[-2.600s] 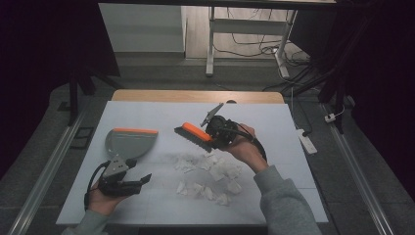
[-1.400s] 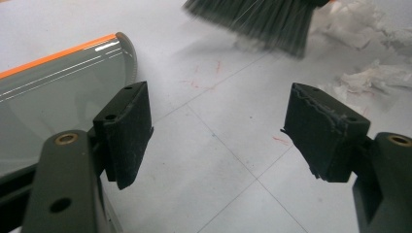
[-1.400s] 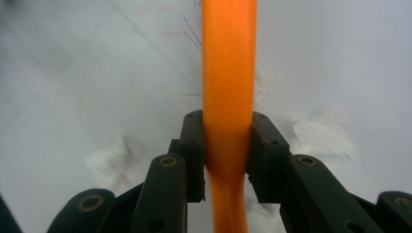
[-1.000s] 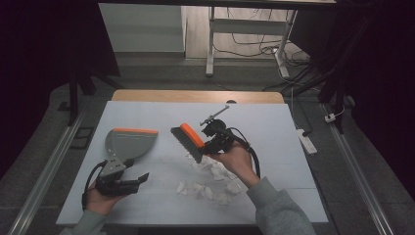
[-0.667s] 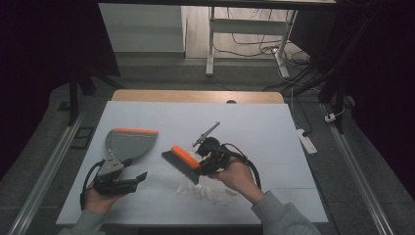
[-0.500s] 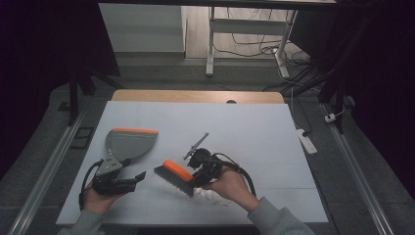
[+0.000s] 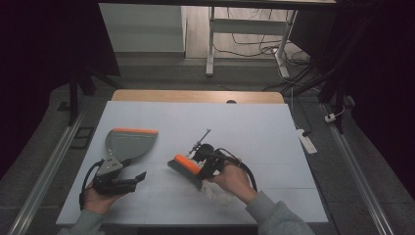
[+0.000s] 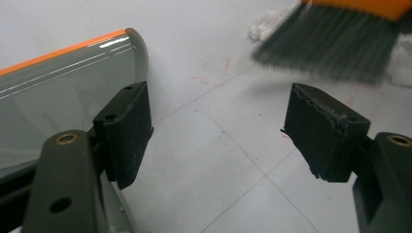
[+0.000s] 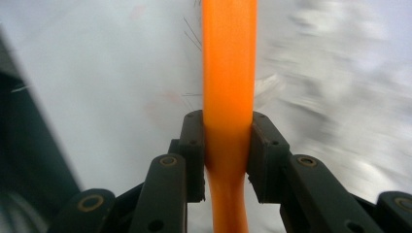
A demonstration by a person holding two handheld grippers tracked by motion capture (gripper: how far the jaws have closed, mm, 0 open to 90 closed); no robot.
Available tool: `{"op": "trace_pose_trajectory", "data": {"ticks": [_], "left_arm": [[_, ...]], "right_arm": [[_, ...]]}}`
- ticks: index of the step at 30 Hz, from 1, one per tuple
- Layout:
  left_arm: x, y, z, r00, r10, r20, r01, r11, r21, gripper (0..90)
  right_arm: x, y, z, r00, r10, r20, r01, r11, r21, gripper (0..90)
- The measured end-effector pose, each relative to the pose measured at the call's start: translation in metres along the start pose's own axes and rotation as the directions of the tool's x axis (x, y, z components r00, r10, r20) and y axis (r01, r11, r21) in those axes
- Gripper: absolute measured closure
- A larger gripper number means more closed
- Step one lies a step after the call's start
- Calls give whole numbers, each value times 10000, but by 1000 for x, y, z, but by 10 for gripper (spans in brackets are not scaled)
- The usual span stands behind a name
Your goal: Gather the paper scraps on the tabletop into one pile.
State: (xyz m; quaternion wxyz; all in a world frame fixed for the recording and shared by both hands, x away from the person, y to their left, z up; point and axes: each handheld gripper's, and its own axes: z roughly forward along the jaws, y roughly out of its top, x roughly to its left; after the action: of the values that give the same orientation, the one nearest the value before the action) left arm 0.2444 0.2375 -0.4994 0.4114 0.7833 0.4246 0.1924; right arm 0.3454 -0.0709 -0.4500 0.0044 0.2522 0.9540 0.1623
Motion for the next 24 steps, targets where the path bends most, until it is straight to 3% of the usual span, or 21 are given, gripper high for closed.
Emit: {"op": "trace_pose_trajectory", "data": {"ticks": [2,6,12,15,20,24], "left_arm": [[0,0,0,10000,12,4,-12,10000,16,261],[0,0,1,10000,-17,-4,17,10000,29,261],[-1,0,1,10000,31,-1,-31,10000,41,261],[-1,0,1,10000,23,-1,-23,10000,55,261],[-1,0,2,10000,18,2,-18,10000,84,261],[-2,0,3,10000,60,9,-60,9999,115,261]], "right_arm": [[-6,-4,-7,9996,110,251,-105,9997,-235,709],[-5,-14,-33,10000,-18,-30,14,9917,-1287,709],[-7,-30,-69,9995,-191,248,233,9837,-1782,709],[-1,-41,-70,9975,-707,-45,693,9865,-1483,709],[15,-56,-49,9868,-1516,-564,1493,9879,-417,709],[29,-58,-30,9721,-2187,-844,2231,9737,462,709]]}}
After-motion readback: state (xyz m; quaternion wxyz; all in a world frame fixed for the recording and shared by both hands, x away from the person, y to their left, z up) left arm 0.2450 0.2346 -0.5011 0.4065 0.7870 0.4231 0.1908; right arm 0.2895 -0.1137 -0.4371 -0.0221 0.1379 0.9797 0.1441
